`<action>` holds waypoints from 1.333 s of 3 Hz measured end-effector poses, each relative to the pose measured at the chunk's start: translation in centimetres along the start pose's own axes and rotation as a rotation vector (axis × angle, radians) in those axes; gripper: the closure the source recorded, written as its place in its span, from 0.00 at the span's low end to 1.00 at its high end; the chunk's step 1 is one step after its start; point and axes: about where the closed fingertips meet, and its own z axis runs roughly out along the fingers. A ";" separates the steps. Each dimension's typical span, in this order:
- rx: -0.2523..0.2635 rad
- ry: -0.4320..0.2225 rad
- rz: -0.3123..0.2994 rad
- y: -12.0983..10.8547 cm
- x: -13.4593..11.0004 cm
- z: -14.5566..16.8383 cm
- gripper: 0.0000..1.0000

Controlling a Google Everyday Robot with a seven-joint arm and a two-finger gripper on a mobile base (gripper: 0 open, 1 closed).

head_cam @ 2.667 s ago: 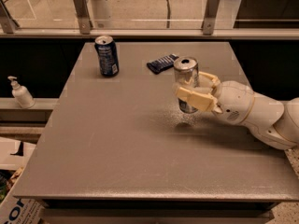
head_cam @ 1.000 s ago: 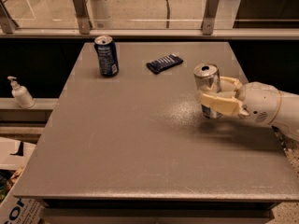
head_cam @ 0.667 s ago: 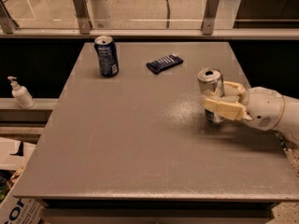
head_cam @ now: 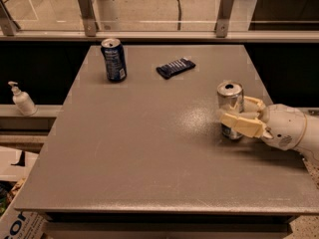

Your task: Place redbull can upright

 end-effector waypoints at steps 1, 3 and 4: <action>0.002 -0.001 0.003 0.0 0.0 -0.1 0.90; 0.024 0.037 -0.003 -0.1 0.4 -1.7 0.05; 0.025 0.055 -0.011 -0.3 0.1 -2.1 0.00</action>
Offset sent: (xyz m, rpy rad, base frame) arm -0.0084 -0.0308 -0.0105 -0.0584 0.0221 -0.0447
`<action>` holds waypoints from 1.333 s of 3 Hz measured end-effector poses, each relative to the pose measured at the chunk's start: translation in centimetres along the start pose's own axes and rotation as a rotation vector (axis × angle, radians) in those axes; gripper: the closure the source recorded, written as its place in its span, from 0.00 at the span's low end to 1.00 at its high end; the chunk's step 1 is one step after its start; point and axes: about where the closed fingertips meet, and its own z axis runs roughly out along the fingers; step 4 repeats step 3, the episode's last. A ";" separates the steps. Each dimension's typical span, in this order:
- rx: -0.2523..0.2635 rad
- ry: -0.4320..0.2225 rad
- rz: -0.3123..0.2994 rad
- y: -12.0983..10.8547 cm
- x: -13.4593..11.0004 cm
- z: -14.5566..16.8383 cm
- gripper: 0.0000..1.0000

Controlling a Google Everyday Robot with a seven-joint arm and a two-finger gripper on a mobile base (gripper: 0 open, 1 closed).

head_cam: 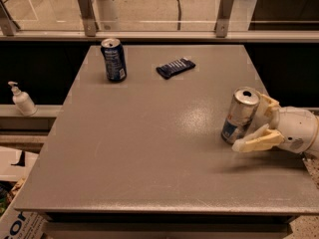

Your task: Place redbull can upright

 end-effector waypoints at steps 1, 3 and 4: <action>-0.037 0.096 -0.056 -1.2 -4.2 -1.7 0.00; -0.061 0.152 -0.090 -2.0 -7.3 -2.9 0.00; -0.061 0.152 -0.090 -2.0 -7.3 -2.9 0.00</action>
Offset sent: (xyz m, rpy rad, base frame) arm 0.0038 -0.0142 0.0265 -0.0758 -0.0116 0.0251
